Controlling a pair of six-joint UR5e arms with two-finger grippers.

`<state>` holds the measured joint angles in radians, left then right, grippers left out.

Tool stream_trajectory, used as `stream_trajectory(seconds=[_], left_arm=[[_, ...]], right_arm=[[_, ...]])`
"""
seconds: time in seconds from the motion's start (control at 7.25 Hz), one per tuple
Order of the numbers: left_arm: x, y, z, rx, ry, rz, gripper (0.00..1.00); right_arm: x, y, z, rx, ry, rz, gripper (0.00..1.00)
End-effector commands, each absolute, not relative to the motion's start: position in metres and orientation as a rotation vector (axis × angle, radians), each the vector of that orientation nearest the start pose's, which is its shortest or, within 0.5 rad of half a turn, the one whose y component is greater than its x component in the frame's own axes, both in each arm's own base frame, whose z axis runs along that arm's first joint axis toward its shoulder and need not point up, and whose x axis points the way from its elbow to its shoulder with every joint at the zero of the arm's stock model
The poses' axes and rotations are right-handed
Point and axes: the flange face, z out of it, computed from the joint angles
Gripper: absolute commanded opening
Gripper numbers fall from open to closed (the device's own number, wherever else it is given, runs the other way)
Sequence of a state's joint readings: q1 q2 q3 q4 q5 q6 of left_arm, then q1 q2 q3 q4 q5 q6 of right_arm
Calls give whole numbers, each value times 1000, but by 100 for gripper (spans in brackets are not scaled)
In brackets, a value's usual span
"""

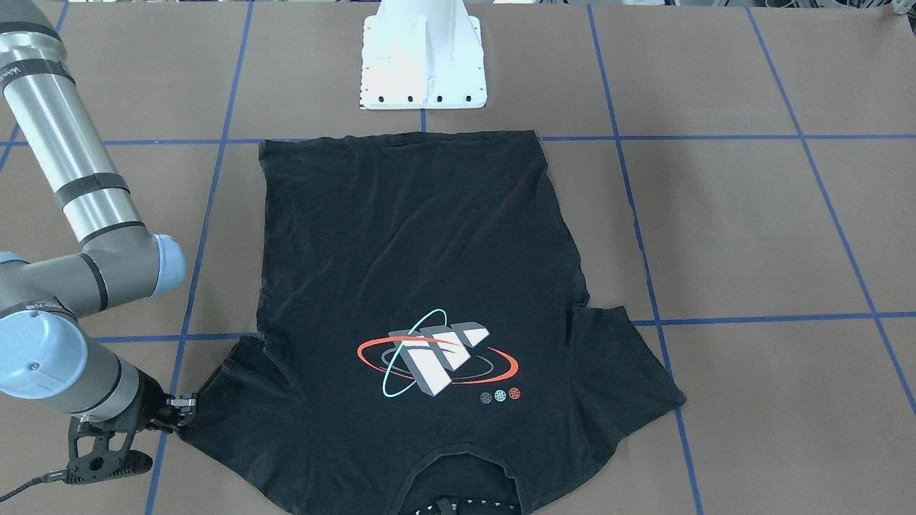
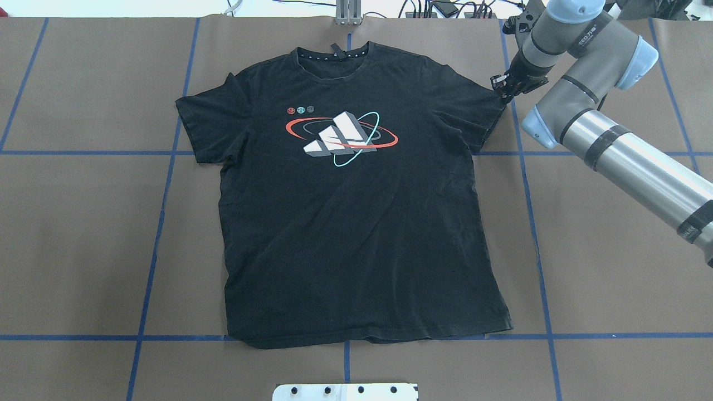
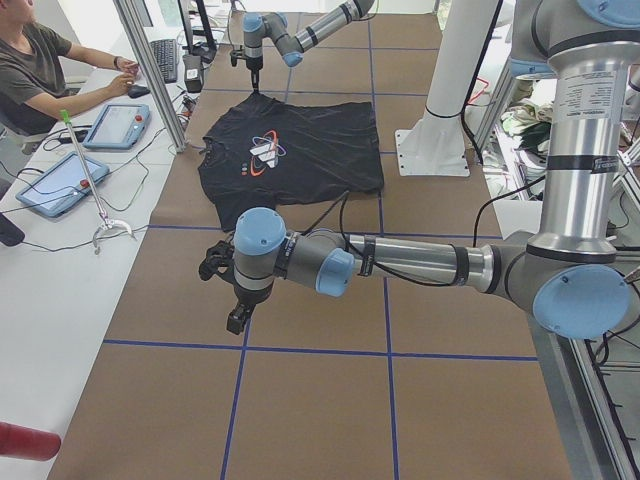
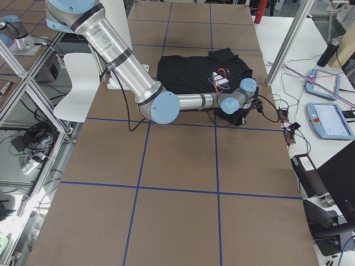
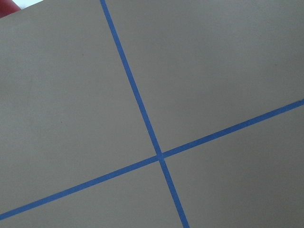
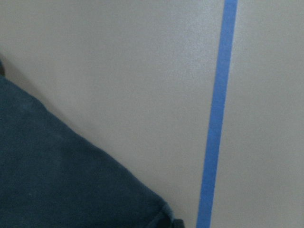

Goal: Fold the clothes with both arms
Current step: 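Move the right gripper down to the shirt's shoulder farthest from the robot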

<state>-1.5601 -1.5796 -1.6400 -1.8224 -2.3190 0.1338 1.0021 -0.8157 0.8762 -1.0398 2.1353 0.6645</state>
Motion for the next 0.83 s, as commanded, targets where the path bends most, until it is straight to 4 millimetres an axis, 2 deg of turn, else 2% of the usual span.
stream_trajectory(seconds=[0.0, 0.14, 0.28, 0.41, 0.69], left_arm=[[-60, -509, 594, 364, 722, 264, 100], [-60, -508, 588, 372, 725, 264, 100], [-60, -507, 587, 375, 732, 264, 100], [-59, -506, 588, 373, 731, 265, 100], [-59, -505, 589, 373, 732, 265, 100]], right_arm=[[-353, -730, 427, 147, -886, -97, 0], [-352, -726, 394, 142, -950, -110, 0], [-371, -713, 361, 101, -998, -35, 0], [-417, -692, 329, 44, -1021, 20, 0], [-478, -710, 279, 52, -975, 88, 0]])
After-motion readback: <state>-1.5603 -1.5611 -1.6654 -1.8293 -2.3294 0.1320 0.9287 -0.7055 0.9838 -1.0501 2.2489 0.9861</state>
